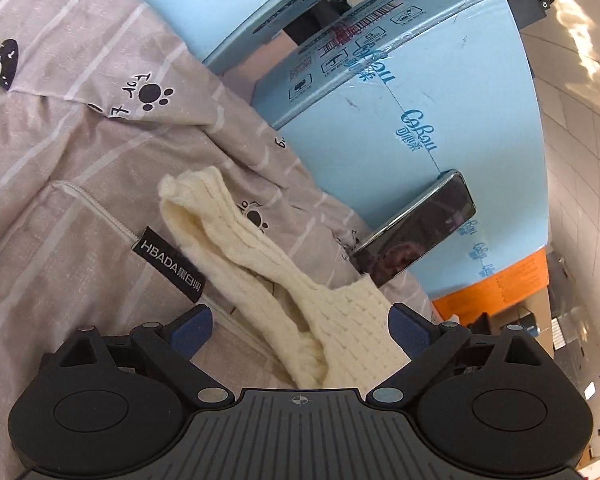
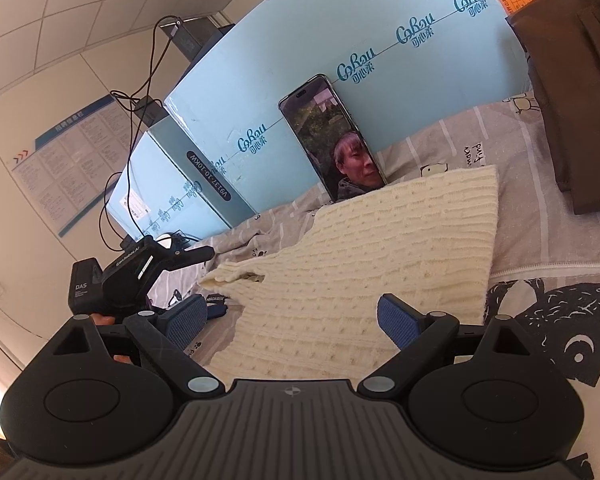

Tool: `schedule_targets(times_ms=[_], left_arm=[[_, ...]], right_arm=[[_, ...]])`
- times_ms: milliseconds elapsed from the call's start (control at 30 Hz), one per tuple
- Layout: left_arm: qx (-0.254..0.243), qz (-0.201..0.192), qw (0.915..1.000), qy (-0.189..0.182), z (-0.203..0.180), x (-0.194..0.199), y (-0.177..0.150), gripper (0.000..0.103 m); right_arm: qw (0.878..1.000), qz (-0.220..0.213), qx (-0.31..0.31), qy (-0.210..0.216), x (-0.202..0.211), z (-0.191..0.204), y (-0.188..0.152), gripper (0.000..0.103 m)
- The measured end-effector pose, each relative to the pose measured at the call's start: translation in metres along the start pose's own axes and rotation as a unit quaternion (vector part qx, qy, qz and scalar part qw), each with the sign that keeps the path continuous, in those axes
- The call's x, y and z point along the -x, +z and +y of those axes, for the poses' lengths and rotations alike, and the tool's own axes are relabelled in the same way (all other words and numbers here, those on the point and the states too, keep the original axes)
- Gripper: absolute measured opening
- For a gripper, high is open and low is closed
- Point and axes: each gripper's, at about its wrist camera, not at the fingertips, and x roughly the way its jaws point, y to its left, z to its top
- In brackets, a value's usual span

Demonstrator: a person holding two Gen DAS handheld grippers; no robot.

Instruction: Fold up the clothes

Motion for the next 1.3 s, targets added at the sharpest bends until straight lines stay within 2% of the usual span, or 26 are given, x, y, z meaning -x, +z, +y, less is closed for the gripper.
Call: schedule_targets(times_ms=[200, 300, 367, 400, 433, 467, 500, 533, 600, 667, 733, 833, 900, 1033, 1067, 1133, 1167, 1267, 1300], left_arm=[[-0.010, -0.012, 0.9998, -0.016, -0.010, -0.017, 0.011, 0.098], [-0.032, -0.021, 0.9992, 0.012, -0.015, -0.032, 0.008, 0.097], [-0.069, -0.040, 0.9963, 0.031, -0.022, -0.038, 0.005, 0.092], [-0.088, -0.045, 0.9943, 0.040, -0.025, -0.041, 0.004, 0.080], [-0.106, -0.047, 0.9922, 0.046, -0.027, -0.044, 0.003, 0.063], [-0.114, -0.044, 0.9915, 0.044, -0.027, -0.047, 0.003, 0.054], [-0.120, -0.041, 0.9913, 0.035, -0.028, -0.048, 0.004, 0.039], [-0.128, -0.039, 0.9907, 0.025, -0.029, -0.049, 0.005, 0.031], [-0.150, -0.038, 0.9879, 0.007, -0.033, -0.049, 0.005, 0.020], [-0.191, -0.041, 0.9806, -0.015, -0.047, -0.045, 0.000, 0.019], [-0.242, -0.042, 0.9686, -0.038, -0.066, -0.041, -0.010, 0.019], [-0.330, -0.031, 0.9413, -0.062, -0.094, -0.042, -0.031, 0.019], [-0.395, -0.016, 0.9162, -0.068, -0.107, -0.046, -0.050, 0.020], [-0.512, 0.014, 0.8556, -0.073, -0.130, -0.054, -0.086, 0.021], [-0.530, 0.019, 0.8454, -0.066, -0.132, -0.057, -0.092, 0.021], [-0.550, 0.022, 0.8327, -0.056, -0.134, -0.062, -0.098, 0.030], [-0.555, 0.024, 0.8296, -0.052, -0.134, -0.063, -0.100, 0.032], [-0.558, 0.025, 0.8284, -0.046, -0.130, -0.064, -0.102, 0.053], [-0.556, 0.023, 0.8295, -0.046, -0.129, -0.064, -0.103, 0.066]], right_arm=[[1.000, 0.002, -0.002, -0.005, -0.002, -0.002, 0.000, 0.092], [1.000, 0.004, -0.002, -0.008, -0.002, -0.004, 0.000, 0.092], [1.000, 0.002, -0.001, -0.010, -0.002, -0.004, 0.000, 0.092], [1.000, 0.001, -0.001, -0.011, -0.002, -0.004, 0.001, 0.092], [1.000, 0.000, -0.002, -0.013, -0.001, -0.005, 0.001, 0.092], [1.000, -0.001, -0.003, -0.014, -0.002, -0.006, 0.001, 0.092], [1.000, -0.002, -0.005, -0.015, -0.002, -0.007, 0.002, 0.092], [1.000, -0.002, -0.007, -0.016, -0.002, -0.007, 0.002, 0.092], [1.000, -0.004, -0.011, -0.017, -0.001, -0.009, 0.003, 0.092], [1.000, -0.012, -0.015, -0.018, 0.001, -0.011, 0.005, 0.092], [0.999, -0.020, -0.020, -0.020, 0.004, -0.013, 0.007, 0.092], [0.999, -0.029, -0.029, -0.025, 0.007, -0.016, 0.009, 0.092], [0.999, -0.033, -0.033, -0.027, 0.008, -0.018, 0.010, 0.092], [0.998, -0.041, -0.030, -0.026, 0.011, -0.017, 0.011, 0.092], [0.998, -0.041, -0.029, -0.025, 0.012, -0.017, 0.011, 0.092], [0.998, -0.042, -0.028, -0.025, 0.012, -0.017, 0.011, 0.092], [0.998, -0.043, -0.028, -0.026, 0.012, -0.017, 0.012, 0.092], [0.998, -0.043, -0.031, -0.029, 0.011, -0.019, 0.012, 0.092], [0.998, -0.043, -0.032, -0.030, 0.011, -0.019, 0.012, 0.092]])
